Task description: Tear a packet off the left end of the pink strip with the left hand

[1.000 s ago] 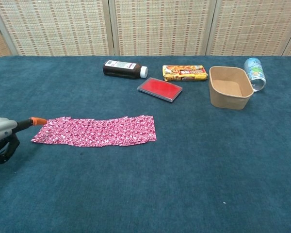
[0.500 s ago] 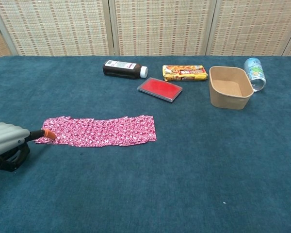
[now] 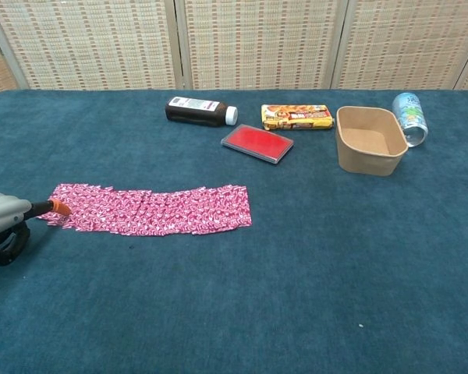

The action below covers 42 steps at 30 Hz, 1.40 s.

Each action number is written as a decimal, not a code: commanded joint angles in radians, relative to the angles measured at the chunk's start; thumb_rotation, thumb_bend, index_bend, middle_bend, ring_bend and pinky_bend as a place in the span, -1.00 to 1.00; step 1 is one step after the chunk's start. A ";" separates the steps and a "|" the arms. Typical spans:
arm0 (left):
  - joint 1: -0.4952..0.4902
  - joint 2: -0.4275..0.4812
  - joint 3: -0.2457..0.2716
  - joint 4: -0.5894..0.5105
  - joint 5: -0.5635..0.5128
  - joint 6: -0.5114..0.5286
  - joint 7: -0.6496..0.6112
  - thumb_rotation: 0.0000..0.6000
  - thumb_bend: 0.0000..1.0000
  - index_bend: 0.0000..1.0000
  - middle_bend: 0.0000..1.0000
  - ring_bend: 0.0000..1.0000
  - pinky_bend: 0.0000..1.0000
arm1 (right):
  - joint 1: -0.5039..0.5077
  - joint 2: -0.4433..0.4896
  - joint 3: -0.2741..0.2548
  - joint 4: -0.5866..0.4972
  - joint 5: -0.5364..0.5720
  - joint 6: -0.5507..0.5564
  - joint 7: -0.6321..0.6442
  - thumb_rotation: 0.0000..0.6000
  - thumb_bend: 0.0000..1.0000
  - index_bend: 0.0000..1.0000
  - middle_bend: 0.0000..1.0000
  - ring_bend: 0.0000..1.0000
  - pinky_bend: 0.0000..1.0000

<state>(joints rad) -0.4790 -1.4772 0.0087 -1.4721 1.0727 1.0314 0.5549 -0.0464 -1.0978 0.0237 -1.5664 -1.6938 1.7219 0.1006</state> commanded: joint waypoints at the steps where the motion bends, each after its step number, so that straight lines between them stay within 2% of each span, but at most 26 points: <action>1: 0.000 0.001 -0.006 0.004 -0.016 -0.002 0.006 1.00 0.68 -0.70 0.53 0.50 0.34 | 0.000 0.000 0.000 0.000 0.001 0.000 -0.001 1.00 -0.75 -1.00 -1.00 -1.00 -0.43; 22: -0.006 -0.014 -0.056 0.063 -0.116 0.038 0.071 1.00 0.68 -0.70 0.53 0.50 0.34 | 0.002 0.001 -0.001 -0.002 0.001 -0.006 -0.008 1.00 -0.75 -1.00 -1.00 -1.00 -0.43; 36: -0.016 -0.019 -0.047 0.068 -0.130 0.015 0.089 1.00 0.68 -0.66 0.53 0.50 0.34 | 0.001 0.001 -0.002 -0.003 0.001 -0.006 -0.007 1.00 -0.75 -1.00 -1.00 -1.00 -0.43; 42: -0.027 -0.034 -0.055 0.105 -0.169 0.001 0.114 1.00 0.68 -0.65 0.53 0.50 0.35 | 0.001 0.003 -0.002 -0.001 0.000 -0.004 -0.003 1.00 -0.75 -1.00 -1.00 -1.00 -0.43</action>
<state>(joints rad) -0.5034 -1.5067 -0.0435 -1.3757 0.9123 1.0352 0.6625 -0.0455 -1.0948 0.0213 -1.5678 -1.6942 1.7183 0.0981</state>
